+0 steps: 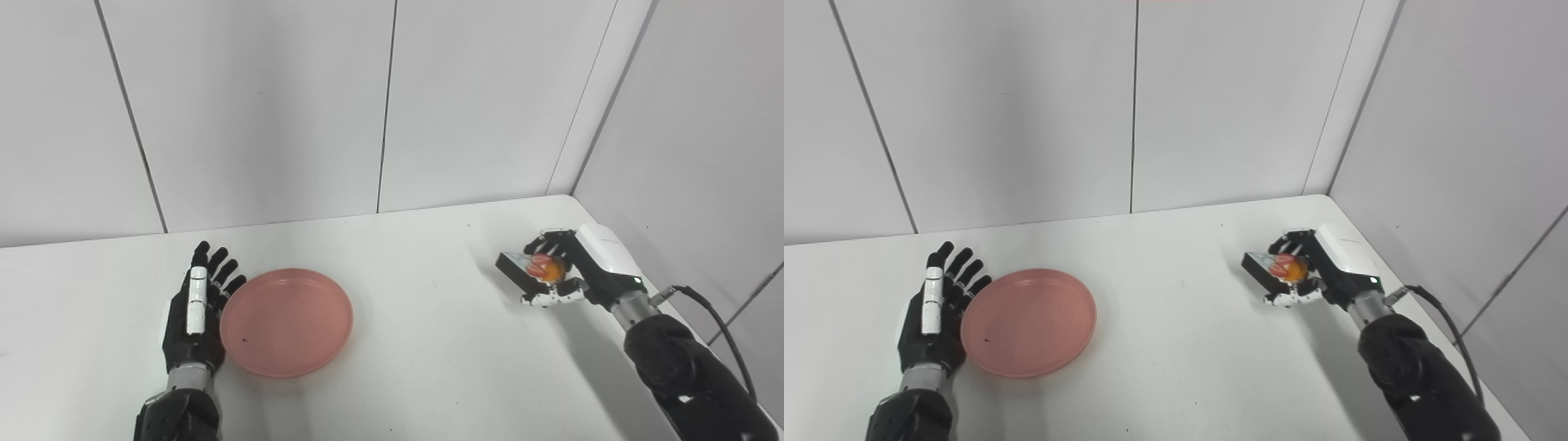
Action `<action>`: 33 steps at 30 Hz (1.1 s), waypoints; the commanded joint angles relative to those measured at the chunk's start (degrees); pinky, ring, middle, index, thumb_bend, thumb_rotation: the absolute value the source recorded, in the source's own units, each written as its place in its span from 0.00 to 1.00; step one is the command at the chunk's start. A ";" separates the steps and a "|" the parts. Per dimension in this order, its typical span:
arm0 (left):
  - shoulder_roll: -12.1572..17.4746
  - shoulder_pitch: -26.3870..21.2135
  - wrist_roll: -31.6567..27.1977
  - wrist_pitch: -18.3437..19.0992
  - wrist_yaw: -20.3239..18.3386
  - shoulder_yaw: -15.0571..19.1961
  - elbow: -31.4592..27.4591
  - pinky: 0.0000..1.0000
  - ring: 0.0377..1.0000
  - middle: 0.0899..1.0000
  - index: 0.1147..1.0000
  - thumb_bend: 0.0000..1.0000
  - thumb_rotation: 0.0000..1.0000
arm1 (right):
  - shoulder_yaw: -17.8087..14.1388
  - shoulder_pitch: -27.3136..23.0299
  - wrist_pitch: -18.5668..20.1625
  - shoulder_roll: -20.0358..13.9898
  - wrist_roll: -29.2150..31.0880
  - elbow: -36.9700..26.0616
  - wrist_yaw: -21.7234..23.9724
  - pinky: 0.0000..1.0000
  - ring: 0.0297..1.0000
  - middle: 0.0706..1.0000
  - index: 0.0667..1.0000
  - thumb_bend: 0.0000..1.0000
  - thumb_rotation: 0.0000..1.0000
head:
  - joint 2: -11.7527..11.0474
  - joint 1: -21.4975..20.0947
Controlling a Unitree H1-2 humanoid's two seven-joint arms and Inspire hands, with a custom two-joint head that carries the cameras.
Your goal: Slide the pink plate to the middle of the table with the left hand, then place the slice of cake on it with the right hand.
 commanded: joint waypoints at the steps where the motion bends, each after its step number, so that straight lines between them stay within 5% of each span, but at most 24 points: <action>1: -0.53 1.40 0.55 1.80 0.69 -0.11 1.74 0.79 0.87 0.89 0.90 0.68 0.78 | -1.46 -2.80 0.39 -1.39 0.67 -3.50 0.85 0.39 0.42 0.45 0.46 0.52 0.00 | 0.12 0.47; 15: -1.89 0.19 1.45 -0.48 0.80 -0.11 4.88 0.80 0.88 0.89 0.89 0.69 0.78 | 0.73 -9.22 1.19 2.70 0.17 -10.71 7.20 0.32 0.38 0.47 0.48 0.52 0.00 | 1.04 6.96; 26: -4.02 -2.00 2.79 -4.65 1.83 -0.17 9.61 0.80 0.87 0.87 0.88 0.69 0.77 | 4.17 -15.43 -5.71 6.53 3.18 -3.54 8.74 0.34 0.39 0.45 0.48 0.52 0.00 | 1.56 14.68; 33: -4.35 -2.39 4.23 -5.50 2.46 -0.63 10.33 0.78 0.87 0.88 0.89 0.70 0.78 | 8.63 -18.69 -0.56 12.08 0.67 -7.36 12.41 0.30 0.38 0.47 0.48 0.52 0.00 | 1.37 16.73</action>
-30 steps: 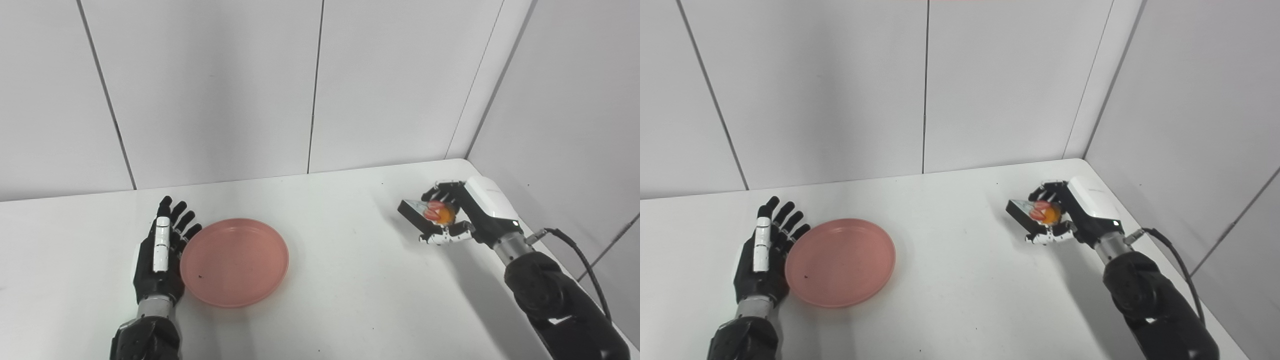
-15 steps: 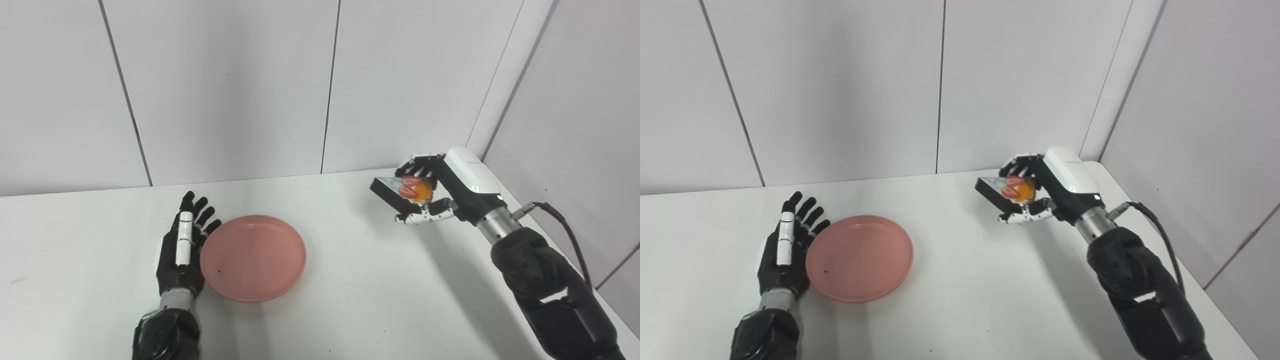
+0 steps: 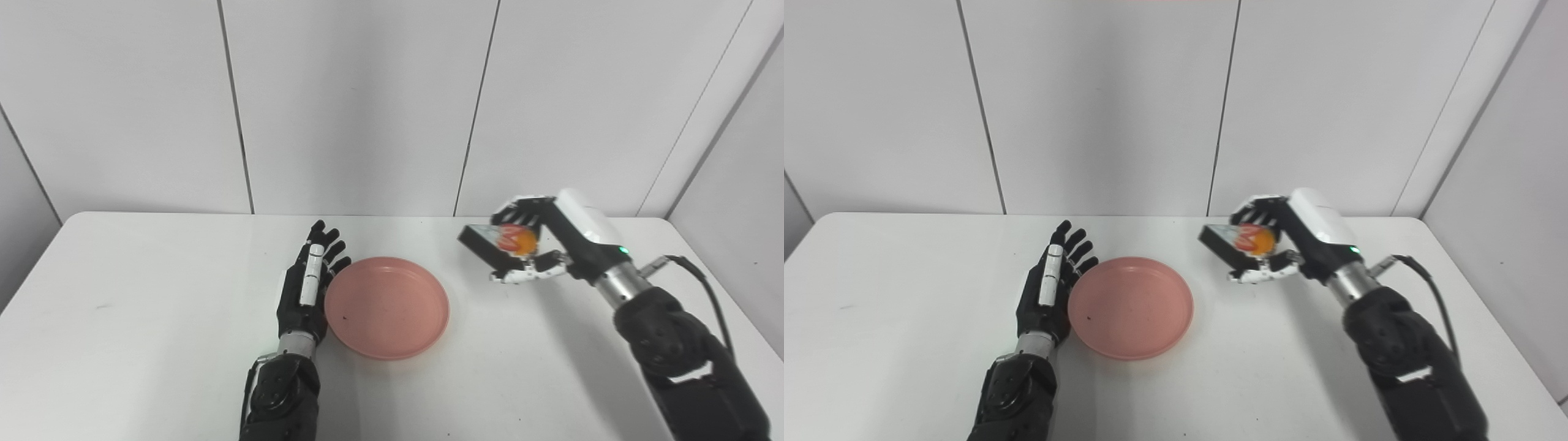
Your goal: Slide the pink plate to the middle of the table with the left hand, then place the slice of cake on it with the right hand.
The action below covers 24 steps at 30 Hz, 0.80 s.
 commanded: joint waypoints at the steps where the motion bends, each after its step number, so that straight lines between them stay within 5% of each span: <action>1: -0.91 1.41 0.87 1.30 1.49 -0.30 2.01 0.78 0.87 0.88 0.90 0.70 0.79 | 0.50 -3.50 1.93 1.04 -0.90 -2.78 0.76 0.30 0.38 0.47 0.47 0.52 0.00 | 0.11 1.00; 12: -1.03 1.06 1.61 0.38 1.57 -0.05 2.92 0.79 0.87 0.88 0.91 0.71 0.80 | 5.25 -5.60 2.56 8.48 -3.88 -1.88 2.40 0.30 0.38 0.47 0.47 0.52 0.00 | -0.02 1.45; 24: -0.98 1.80 0.76 1.80 1.39 0.50 0.78 0.80 0.88 0.89 0.90 0.70 0.80 | 8.90 -6.66 -0.27 10.90 -8.31 3.87 0.64 0.31 0.38 0.44 0.47 0.52 0.00 | -0.05 0.61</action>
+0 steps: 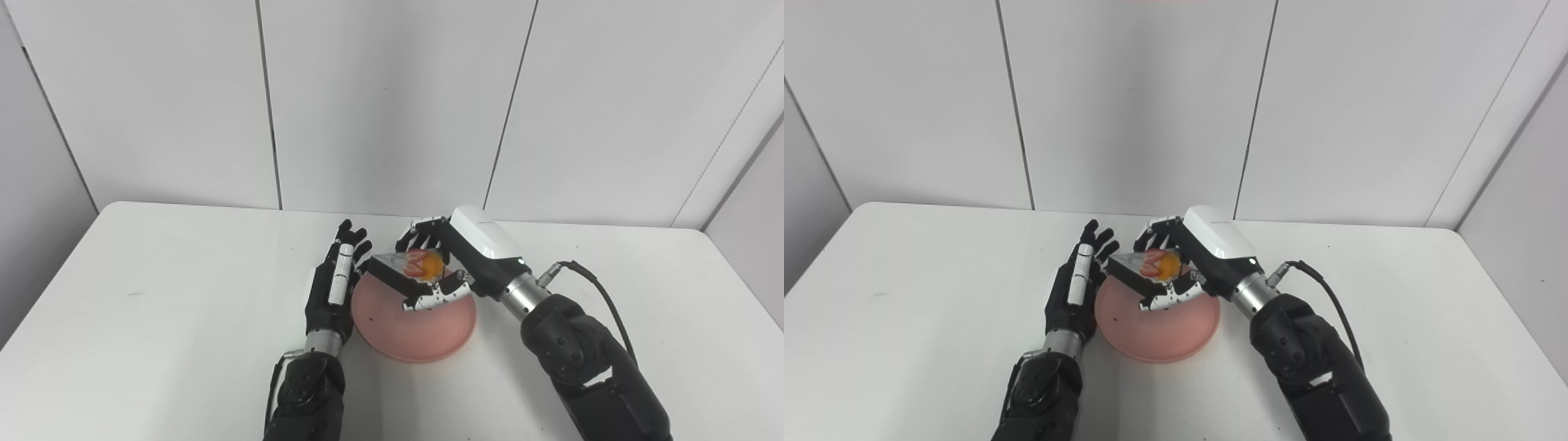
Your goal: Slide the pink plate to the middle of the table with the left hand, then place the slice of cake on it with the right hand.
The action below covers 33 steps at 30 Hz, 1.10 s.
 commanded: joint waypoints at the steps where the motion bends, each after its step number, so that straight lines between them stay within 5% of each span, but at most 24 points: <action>1: -0.06 1.65 -0.22 2.57 1.08 0.29 1.01 0.80 0.88 0.89 0.90 0.70 0.80 | -0.16 -3.17 -2.73 -0.03 -0.38 0.40 -2.13 0.30 0.38 0.44 0.47 0.52 0.00 | -0.03 -0.36; 10: 0.04 2.04 -0.04 2.46 1.34 0.42 0.37 0.79 0.88 0.88 0.89 0.68 0.80 | 3.29 -4.00 -6.85 -1.10 -6.11 8.18 -6.68 0.29 0.37 0.43 0.48 0.52 0.00 | -1.14 -0.78; 33: -0.17 3.26 -0.19 5.59 1.38 0.37 -3.18 0.79 0.88 0.88 0.89 0.70 0.79 | 5.17 -3.43 -7.81 -1.21 -9.04 13.44 -9.66 0.32 0.38 0.45 0.48 0.52 0.00 | 0.42 -1.53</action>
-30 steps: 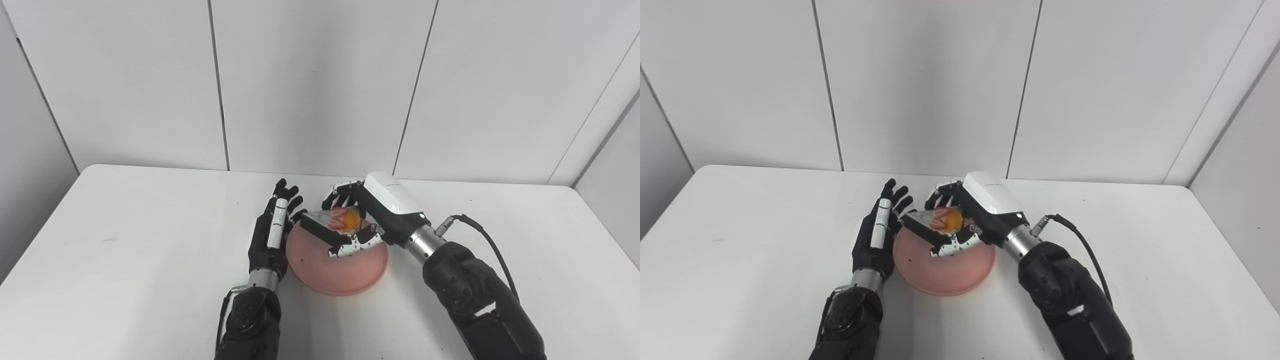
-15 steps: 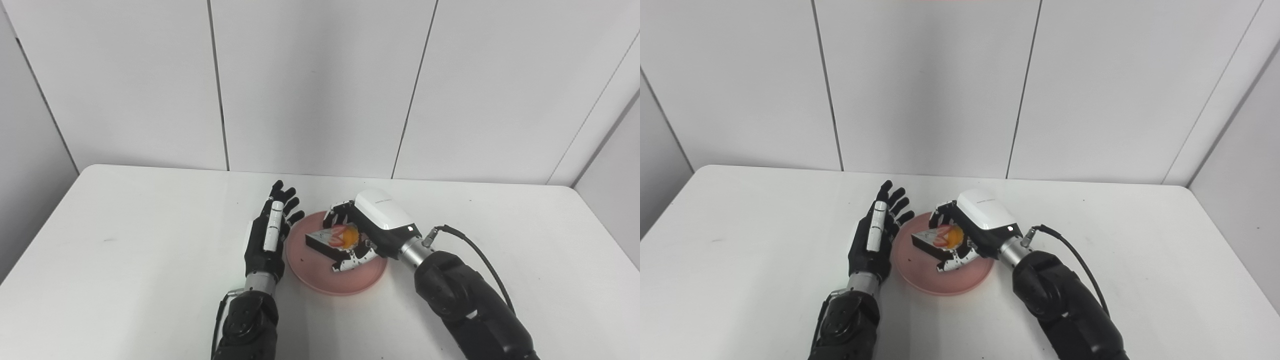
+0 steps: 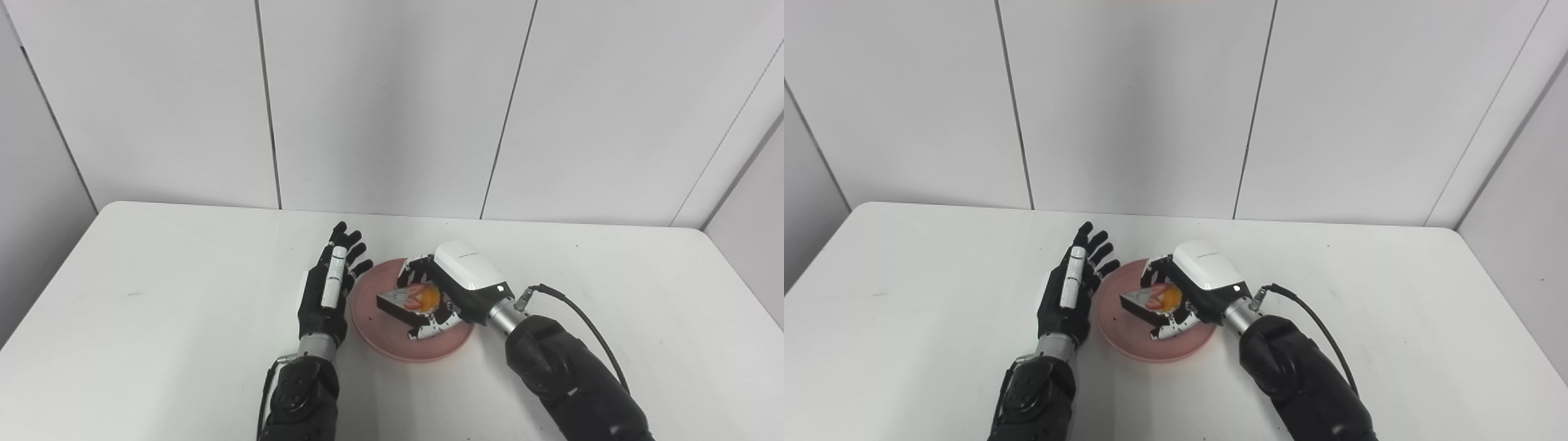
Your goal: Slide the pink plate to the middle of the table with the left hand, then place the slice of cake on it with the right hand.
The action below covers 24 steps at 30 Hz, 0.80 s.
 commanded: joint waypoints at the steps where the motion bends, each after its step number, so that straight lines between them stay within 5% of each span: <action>1: -0.13 1.16 -0.19 2.93 1.32 0.23 1.00 0.79 0.88 0.88 0.89 0.70 0.79 | -0.41 -2.20 -0.68 -1.00 0.07 -1.55 -0.17 0.34 0.40 0.44 0.47 0.52 0.00 | -0.02 0.10; 3: -0.11 1.05 -0.37 2.57 1.20 0.36 1.33 0.79 0.87 0.88 0.89 0.69 0.78 | -0.34 -2.16 0.46 -1.43 0.05 -2.01 1.74 0.42 0.50 0.56 0.46 0.52 0.12 | -0.02 0.10; 4: -0.08 0.98 -0.45 2.47 1.14 0.42 1.46 0.79 0.87 0.88 0.89 0.69 0.78 | -0.36 -2.19 0.72 -1.51 0.02 -2.08 2.31 0.47 0.56 0.60 0.54 0.77 0.22 | 0.00 0.07; 6: 0.05 0.77 -0.51 2.27 1.14 0.56 1.74 0.78 0.87 0.87 0.89 0.69 0.78 | -0.50 -2.16 1.04 -1.83 -0.09 -2.05 3.14 0.57 0.67 0.69 0.61 0.92 0.35 | -0.03 0.05; 12: 0.26 0.48 -0.23 1.92 1.49 0.85 2.14 0.77 0.86 0.86 0.88 0.69 0.79 | -1.42 -1.25 0.19 -2.50 0.86 -2.05 2.78 0.83 0.82 0.80 0.69 1.00 0.64 | -1.05 0.43; 19: 0.70 1.31 0.57 1.77 1.43 0.42 -0.11 0.79 0.87 0.87 0.90 0.71 0.78 | -3.06 0.51 -0.73 -2.32 0.91 -2.79 -1.35 0.78 0.81 0.82 0.76 1.00 0.86 | -0.64 0.33; 24: 1.24 2.02 2.08 2.08 2.11 -0.28 -1.46 0.80 0.86 0.87 0.90 0.72 0.79 | -5.68 2.15 -5.09 -0.61 2.61 -1.45 -10.84 0.65 0.78 0.80 0.75 0.93 0.91 | -0.05 -0.27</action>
